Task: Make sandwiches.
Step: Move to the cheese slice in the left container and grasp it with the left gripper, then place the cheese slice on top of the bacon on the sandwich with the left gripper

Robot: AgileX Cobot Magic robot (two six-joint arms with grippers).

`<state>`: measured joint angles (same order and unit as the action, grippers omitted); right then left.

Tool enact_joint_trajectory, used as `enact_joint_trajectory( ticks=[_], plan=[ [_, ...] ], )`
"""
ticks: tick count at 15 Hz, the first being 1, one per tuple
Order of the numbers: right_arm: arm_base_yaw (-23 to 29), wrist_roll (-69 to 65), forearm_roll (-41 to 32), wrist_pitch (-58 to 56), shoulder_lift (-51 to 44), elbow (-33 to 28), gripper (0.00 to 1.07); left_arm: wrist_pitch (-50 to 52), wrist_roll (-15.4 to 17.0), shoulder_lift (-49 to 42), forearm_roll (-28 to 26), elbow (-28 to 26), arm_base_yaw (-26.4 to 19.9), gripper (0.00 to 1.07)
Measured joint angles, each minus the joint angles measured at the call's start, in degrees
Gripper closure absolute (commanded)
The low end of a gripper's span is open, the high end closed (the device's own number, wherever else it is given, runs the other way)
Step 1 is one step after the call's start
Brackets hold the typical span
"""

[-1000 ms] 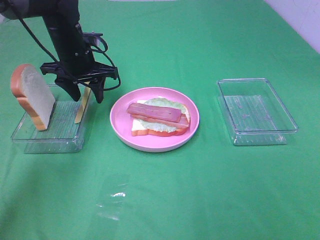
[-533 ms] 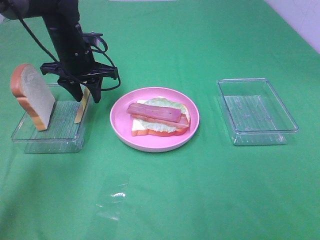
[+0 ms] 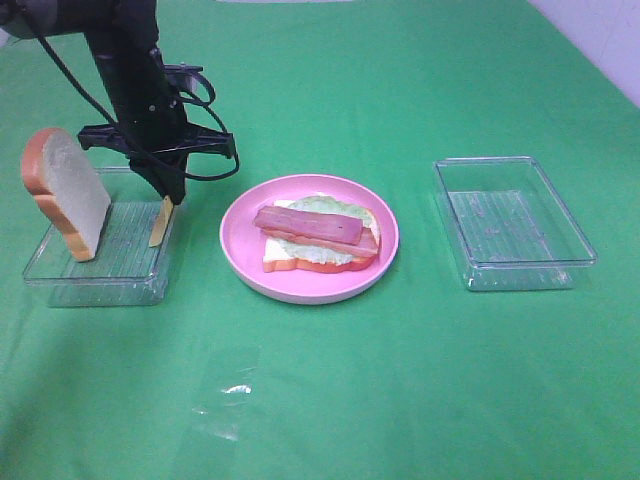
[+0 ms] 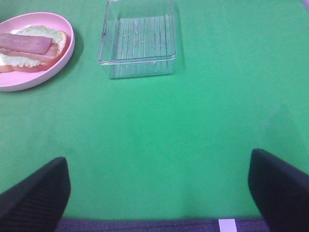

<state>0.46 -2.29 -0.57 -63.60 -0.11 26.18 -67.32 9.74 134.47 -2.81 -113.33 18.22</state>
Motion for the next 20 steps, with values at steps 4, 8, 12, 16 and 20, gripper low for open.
enact_joint_trajectory(
  ticks=[4,8,12,16,20],
  plan=[
    [0.0,0.0,0.0,0.0,0.0,0.0,0.12,-0.3,-0.1,-0.3,0.4,0.0,0.0,1.07],
    [0.0,0.0,0.0,0.0,0.0,0.0,0.12,-1.0,-0.1,-5.4,0.5,0.0,0.0,1.07],
    [0.0,0.0,0.0,0.0,0.0,0.0,0.12,-1.9,-1.5,-10.0,-1.5,0.0,0.0,1.07],
    [0.0,0.0,0.0,0.0,0.0,0.0,0.12,-2.0,-15.9,-11.9,-25.2,0.0,0.1,1.07],
    [0.0,0.0,0.0,0.0,0.0,0.0,0.12,-1.7,-24.9,-11.7,-37.6,0.0,1.1,1.07]
  ],
)
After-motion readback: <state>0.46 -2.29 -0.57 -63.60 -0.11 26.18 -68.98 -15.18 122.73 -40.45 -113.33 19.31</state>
